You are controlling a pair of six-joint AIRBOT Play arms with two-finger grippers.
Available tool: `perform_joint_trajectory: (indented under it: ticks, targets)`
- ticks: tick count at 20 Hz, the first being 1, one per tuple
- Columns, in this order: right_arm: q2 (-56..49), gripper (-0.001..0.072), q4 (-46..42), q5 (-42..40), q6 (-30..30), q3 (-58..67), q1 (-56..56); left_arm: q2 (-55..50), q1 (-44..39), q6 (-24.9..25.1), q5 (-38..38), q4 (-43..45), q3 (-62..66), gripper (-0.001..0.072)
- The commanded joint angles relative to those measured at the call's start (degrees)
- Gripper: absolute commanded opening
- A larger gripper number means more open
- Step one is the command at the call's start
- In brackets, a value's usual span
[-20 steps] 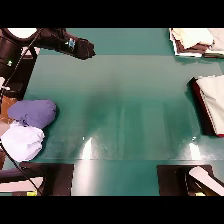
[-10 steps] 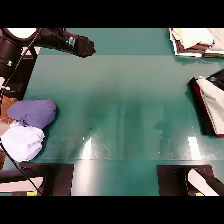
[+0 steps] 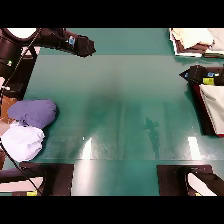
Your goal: Fold the shirts.
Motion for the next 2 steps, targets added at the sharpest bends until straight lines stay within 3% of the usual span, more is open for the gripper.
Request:
perform_joint_trajectory:
  ticks: [1, 2]
  targets:
    - [0.0, 0.0023, 0.1, 0.0, 0.0, 0.0, 0.7, 0.0, 0.0, 0.0, 0.1, 0.0, 0.0, 0.0029]
    - [0.0, 0.0024, 0.1, 0.0, 0.0, 0.0, 0.7, 0.0, 0.0, 0.0, 0.1, 0.0, 0.0, 0.0029]
